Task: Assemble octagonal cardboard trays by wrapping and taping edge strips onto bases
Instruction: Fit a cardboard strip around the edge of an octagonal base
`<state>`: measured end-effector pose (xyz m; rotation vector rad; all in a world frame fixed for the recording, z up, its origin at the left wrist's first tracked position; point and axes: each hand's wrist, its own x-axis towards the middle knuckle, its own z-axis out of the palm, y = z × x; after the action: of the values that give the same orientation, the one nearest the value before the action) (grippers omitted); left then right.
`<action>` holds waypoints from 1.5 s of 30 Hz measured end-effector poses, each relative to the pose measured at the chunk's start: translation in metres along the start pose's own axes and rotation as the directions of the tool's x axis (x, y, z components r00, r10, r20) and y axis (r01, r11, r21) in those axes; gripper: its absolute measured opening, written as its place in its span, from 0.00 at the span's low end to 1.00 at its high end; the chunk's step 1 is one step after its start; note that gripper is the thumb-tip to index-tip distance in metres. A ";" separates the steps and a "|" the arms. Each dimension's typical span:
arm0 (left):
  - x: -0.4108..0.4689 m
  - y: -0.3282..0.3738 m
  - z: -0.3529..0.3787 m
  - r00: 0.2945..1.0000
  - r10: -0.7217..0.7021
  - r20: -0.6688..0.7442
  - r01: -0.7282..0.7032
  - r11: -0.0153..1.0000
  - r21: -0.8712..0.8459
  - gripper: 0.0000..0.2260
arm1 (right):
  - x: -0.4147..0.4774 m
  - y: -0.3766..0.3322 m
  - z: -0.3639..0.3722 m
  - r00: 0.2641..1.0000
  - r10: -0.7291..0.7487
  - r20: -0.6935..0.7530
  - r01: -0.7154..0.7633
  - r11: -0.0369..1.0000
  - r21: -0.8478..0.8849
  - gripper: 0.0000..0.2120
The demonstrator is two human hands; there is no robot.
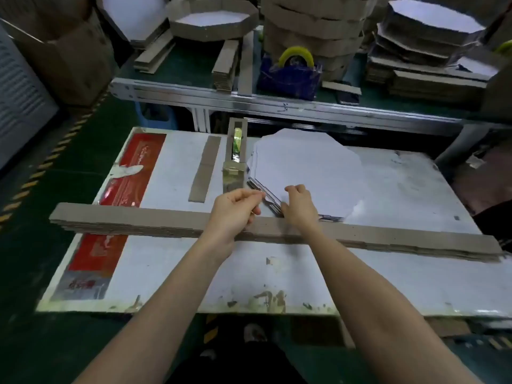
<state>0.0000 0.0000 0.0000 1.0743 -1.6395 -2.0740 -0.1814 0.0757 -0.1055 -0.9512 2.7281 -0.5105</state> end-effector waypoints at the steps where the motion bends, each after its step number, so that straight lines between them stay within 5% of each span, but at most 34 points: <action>1: 0.002 0.003 0.000 1.000 0.020 -0.023 -0.020 1.000 0.009 0.04 | 0.008 0.004 0.000 0.999 0.001 0.043 0.001 0.998 -0.062 0.21; 8: 0.015 0.026 0.006 0.990 0.075 -0.118 -0.078 0.997 -0.020 0.05 | 0.053 0.017 0.013 0.962 0.032 0.273 0.054 0.951 -0.305 0.38; 17: 0.035 0.026 0.006 0.979 0.102 -0.176 -0.105 0.994 -0.011 0.09 | 0.048 0.027 0.006 0.924 -0.086 0.374 0.247 0.879 -0.407 0.16; 20: 0.040 0.027 0.004 0.958 0.221 -0.182 -0.198 0.971 0.136 0.08 | 0.042 0.016 -0.017 0.955 -0.151 0.257 0.259 0.848 -0.462 0.14; 24: 0.045 0.046 0.002 0.867 0.498 -0.001 -0.440 0.768 0.465 0.12 | 0.034 -0.010 -0.070 0.973 -0.221 -0.070 0.162 0.864 -0.478 0.16; 29: 0.045 0.091 0.004 0.672 0.658 0.339 -0.651 0.308 0.694 0.43 | 0.002 -0.049 -0.167 0.876 -0.315 -0.366 0.193 0.923 -0.332 0.15; 33: 0.023 0.124 -0.011 0.593 0.708 0.384 -0.672 0.172 0.721 0.54 | -0.049 -0.077 -0.219 0.802 -0.491 -0.341 0.439 0.871 -0.222 0.04; 35: 0.008 0.137 -0.026 0.606 0.657 0.449 -0.710 0.192 0.677 0.49 | -0.075 -0.093 -0.229 0.796 -0.559 -0.235 0.546 0.829 -0.122 0.05; 39: -0.017 0.144 -0.064 0.634 0.533 0.560 -0.769 0.366 0.523 0.13 | -0.114 -0.123 -0.218 0.811 -0.584 -0.031 0.585 0.808 0.069 0.07; 45: -0.055 0.144 -0.121 0.620 0.533 0.576 -0.783 0.473 0.405 0.10 | -0.147 -0.173 -0.213 0.701 -0.708 0.086 0.707 0.706 0.049 0.08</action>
<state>0.0911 -0.0965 0.1441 -0.0002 -2.5179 -1.2155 -0.0357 0.0956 0.1689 -1.9776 2.1674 -0.5662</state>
